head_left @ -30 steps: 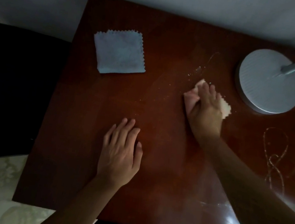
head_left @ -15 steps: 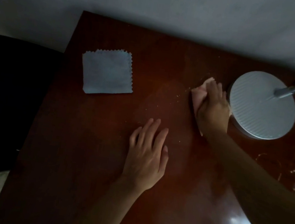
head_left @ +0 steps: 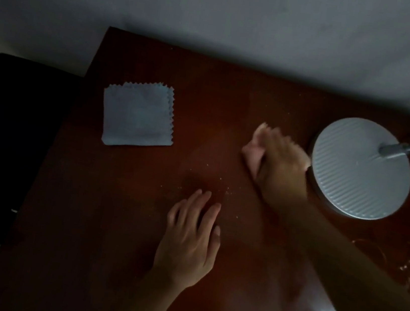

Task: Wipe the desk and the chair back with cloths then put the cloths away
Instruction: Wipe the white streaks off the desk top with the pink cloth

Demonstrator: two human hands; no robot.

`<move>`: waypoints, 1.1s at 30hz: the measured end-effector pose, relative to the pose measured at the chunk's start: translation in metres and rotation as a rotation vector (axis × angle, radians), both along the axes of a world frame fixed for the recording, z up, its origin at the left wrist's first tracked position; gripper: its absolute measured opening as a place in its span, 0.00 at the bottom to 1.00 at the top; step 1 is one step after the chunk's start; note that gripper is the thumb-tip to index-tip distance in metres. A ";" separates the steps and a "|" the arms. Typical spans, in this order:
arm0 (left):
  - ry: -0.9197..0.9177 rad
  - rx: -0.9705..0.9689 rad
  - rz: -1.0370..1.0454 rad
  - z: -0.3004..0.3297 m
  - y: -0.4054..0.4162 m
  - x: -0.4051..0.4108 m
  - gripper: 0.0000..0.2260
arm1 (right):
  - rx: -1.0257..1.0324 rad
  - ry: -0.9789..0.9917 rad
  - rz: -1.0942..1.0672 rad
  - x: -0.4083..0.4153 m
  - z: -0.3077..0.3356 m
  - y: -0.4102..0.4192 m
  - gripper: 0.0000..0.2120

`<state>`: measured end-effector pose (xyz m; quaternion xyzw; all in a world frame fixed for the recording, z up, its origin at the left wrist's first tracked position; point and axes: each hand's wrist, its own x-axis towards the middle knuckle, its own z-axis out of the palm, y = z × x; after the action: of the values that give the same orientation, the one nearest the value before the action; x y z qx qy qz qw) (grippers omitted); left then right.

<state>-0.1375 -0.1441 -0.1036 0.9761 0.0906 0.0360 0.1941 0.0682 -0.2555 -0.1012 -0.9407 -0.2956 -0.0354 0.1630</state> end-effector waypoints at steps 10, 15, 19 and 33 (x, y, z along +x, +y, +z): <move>-0.073 -0.096 0.093 0.000 0.001 0.001 0.17 | 0.058 0.138 0.195 -0.049 -0.005 0.042 0.22; -0.061 -0.090 0.082 0.000 0.001 0.000 0.16 | 0.112 0.100 0.382 -0.052 -0.006 -0.002 0.23; -0.050 -0.064 0.102 -0.002 0.001 0.001 0.18 | 0.084 -0.064 -0.068 0.052 0.000 0.016 0.22; -0.118 -0.149 0.182 -0.001 0.000 0.000 0.17 | 0.162 0.064 0.429 -0.069 0.006 0.012 0.20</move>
<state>-0.1378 -0.1440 -0.1046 0.9429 0.1698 0.1041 0.2668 -0.0005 -0.2430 -0.0956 -0.8407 -0.4797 0.0061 0.2510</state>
